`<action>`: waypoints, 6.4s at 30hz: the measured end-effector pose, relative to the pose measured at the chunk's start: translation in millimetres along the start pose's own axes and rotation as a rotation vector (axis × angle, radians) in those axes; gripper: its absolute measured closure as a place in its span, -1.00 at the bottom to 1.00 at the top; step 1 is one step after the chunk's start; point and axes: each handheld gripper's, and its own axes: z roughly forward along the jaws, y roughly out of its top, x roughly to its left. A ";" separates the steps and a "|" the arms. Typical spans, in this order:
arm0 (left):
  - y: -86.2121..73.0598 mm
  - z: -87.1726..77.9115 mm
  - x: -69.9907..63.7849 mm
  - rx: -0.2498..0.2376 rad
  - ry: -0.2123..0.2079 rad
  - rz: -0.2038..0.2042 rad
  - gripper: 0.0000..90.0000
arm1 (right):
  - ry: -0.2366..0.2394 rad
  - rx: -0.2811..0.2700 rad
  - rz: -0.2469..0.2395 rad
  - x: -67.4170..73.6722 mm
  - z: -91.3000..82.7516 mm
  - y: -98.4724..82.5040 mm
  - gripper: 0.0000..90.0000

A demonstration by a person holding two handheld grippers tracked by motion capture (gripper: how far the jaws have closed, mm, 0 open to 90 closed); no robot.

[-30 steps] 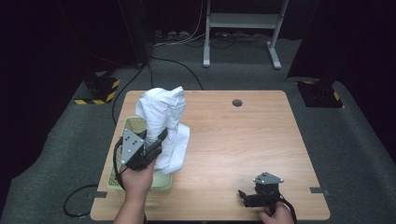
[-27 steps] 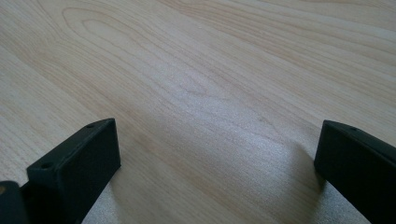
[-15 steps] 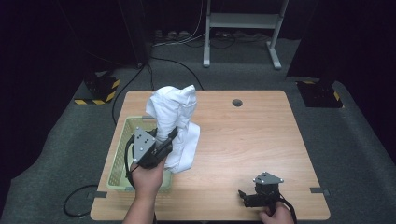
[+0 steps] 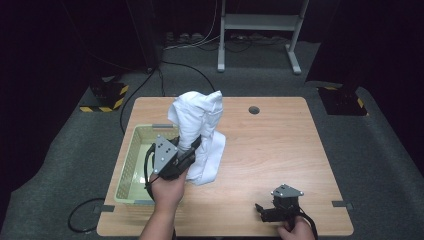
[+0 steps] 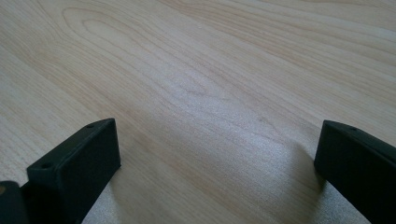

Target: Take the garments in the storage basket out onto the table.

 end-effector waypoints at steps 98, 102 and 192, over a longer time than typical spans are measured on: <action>-54.5 104.2 -82.3 0.199 -0.144 -0.046 0.32 | 0.002 -0.001 0.002 -0.3 -0.1 0.0 -1.00; -63.5 109.2 -82.0 0.227 -0.141 -0.055 0.32 | 0.002 -0.001 0.002 -0.3 -0.1 0.0 -1.00; -137.9 178.2 -79.4 0.694 -0.172 -0.088 -0.60 | 0.003 -0.002 0.002 -0.5 -0.1 -0.1 -1.00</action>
